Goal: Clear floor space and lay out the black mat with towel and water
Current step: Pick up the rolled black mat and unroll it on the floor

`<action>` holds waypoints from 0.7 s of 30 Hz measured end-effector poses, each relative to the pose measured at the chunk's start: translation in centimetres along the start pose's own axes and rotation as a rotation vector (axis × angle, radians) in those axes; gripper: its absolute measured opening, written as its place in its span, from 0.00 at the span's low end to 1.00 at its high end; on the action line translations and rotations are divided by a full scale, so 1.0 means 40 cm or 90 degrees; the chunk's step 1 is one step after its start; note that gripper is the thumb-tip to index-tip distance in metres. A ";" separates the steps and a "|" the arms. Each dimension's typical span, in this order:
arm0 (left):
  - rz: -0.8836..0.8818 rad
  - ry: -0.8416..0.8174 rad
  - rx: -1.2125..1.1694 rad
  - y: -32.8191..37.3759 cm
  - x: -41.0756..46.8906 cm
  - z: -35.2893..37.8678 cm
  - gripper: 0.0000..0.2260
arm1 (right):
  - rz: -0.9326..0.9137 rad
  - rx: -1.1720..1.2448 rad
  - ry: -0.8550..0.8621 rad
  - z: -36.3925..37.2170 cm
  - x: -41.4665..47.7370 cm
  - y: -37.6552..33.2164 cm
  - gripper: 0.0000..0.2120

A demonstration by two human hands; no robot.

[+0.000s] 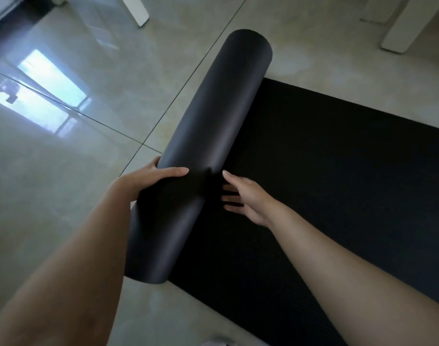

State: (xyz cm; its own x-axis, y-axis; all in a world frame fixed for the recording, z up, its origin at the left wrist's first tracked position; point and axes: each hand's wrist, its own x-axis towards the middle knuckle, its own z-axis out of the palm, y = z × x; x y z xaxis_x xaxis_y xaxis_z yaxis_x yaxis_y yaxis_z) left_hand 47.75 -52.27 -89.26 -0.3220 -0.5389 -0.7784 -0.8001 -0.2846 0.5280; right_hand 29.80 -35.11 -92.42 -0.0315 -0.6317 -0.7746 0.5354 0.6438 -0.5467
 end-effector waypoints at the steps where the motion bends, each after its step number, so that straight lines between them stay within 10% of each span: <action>1: -0.005 -0.031 -0.013 0.004 -0.004 0.006 0.55 | 0.001 0.005 -0.007 0.000 0.009 0.005 0.30; 21: 0.082 -0.153 0.084 0.092 -0.024 0.455 0.55 | 0.063 0.004 0.164 -0.300 -0.186 0.146 0.40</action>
State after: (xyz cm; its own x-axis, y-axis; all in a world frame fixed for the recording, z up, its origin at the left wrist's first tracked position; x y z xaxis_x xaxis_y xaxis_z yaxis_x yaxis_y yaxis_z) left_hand 35.88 -38.37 -92.76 -0.5235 -0.3560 -0.7741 -0.7986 -0.1118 0.5914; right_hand 23.06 -21.46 -93.68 -0.1919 -0.4353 -0.8796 0.5515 0.6935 -0.4635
